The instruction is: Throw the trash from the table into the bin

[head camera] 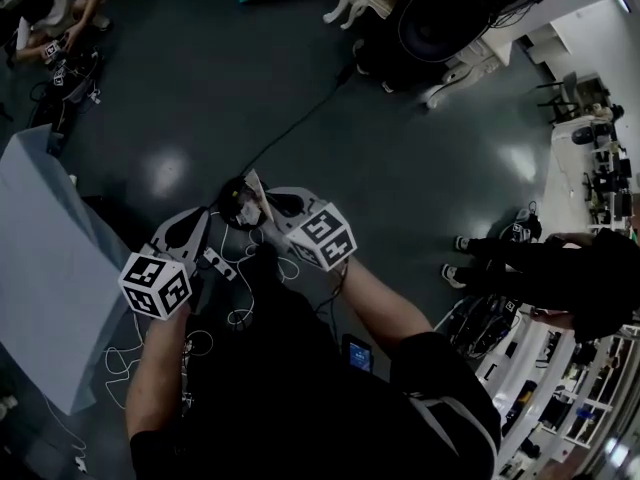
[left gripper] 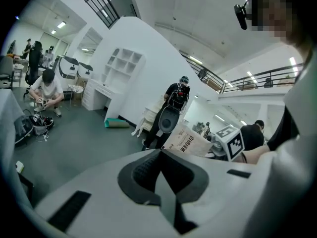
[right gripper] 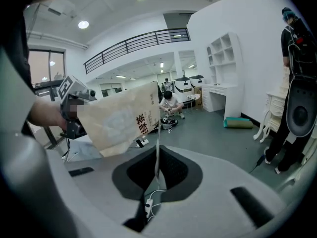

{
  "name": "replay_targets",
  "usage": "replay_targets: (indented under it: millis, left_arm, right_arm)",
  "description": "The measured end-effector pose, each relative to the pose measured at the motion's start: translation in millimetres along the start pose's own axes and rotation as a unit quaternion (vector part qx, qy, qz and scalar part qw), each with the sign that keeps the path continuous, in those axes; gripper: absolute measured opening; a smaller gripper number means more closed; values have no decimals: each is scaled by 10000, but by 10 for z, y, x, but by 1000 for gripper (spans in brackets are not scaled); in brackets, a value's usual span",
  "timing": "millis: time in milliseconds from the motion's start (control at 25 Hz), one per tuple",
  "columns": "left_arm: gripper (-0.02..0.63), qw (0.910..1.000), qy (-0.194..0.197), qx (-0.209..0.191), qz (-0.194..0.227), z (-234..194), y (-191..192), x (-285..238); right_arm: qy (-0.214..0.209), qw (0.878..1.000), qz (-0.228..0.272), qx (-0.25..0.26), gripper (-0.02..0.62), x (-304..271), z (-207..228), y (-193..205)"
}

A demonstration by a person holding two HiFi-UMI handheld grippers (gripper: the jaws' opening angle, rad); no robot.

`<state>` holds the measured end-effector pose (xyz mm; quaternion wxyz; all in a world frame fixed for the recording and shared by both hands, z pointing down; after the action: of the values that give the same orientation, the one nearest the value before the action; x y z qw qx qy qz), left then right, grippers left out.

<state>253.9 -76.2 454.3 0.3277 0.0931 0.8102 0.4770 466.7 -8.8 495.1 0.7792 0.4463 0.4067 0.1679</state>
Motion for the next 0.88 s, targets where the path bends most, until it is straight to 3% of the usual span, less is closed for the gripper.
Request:
replay_targets:
  millis: [480, 880]
  left_arm:
    - [14, 9990, 153, 39, -417, -361, 693, -922]
    - [12, 9953, -269, 557, -746, -1002, 1778, -1770]
  right_arm:
    - [-125, 9972, -376, -639, 3, -705, 686, 797]
    - [-264, 9875, -913, -1259, 3, -1602, 1290, 2066]
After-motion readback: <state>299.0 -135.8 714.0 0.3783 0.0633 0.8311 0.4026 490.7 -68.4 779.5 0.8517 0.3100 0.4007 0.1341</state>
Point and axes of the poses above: the fingertips, and each gripper's own axes: x backward along the fingers, z to its right, y out of its underside, the point moved 9 cm from there along x, backward along the fingers, and after that the axes turned 13 degrees about -y, right-handed, at the moved point
